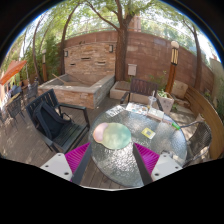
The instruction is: Arrange mouse
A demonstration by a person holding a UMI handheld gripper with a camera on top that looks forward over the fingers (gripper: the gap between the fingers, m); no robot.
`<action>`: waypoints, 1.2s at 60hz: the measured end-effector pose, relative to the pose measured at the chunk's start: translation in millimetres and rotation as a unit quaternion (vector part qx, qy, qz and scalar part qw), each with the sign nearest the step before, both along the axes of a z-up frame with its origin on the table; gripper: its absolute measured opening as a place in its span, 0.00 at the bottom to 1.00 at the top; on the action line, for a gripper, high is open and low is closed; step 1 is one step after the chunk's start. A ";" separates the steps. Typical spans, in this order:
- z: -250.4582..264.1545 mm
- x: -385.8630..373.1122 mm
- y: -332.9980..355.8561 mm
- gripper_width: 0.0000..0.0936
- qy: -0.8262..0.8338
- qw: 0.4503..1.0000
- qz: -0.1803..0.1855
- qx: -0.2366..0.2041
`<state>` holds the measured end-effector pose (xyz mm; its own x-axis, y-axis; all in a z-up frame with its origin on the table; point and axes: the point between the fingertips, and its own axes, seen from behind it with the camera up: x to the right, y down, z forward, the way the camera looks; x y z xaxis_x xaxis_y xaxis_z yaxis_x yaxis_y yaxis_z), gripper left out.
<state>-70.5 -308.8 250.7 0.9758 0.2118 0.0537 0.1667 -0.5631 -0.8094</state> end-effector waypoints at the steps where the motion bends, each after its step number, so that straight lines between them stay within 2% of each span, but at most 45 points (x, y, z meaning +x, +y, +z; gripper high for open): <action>1: 5.4 0.7 -12.1 0.91 -0.001 1.000 -0.003 -0.003; 6: -9.3 13.6 -21.4 0.91 0.000 1.000 -0.017 -0.019; 23: -134.7 157.1 -45.2 0.91 -0.005 0.992 -0.088 -0.087; 37: -205.6 296.1 20.0 0.91 -0.034 0.987 -0.139 -0.074; 53: -260.4 369.7 106.6 0.90 -0.028 0.986 -0.144 -0.076; 64: -256.0 383.9 152.1 0.90 -0.015 0.989 -0.136 -0.054; 68: -260.9 389.8 163.4 0.86 -0.014 0.988 -0.140 -0.056; 72: -265.2 389.1 168.4 0.72 -0.001 0.987 -0.144 -0.067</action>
<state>318.7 -140.4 -14.5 0.9965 -0.0694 0.0465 -0.0142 -0.6894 -0.7242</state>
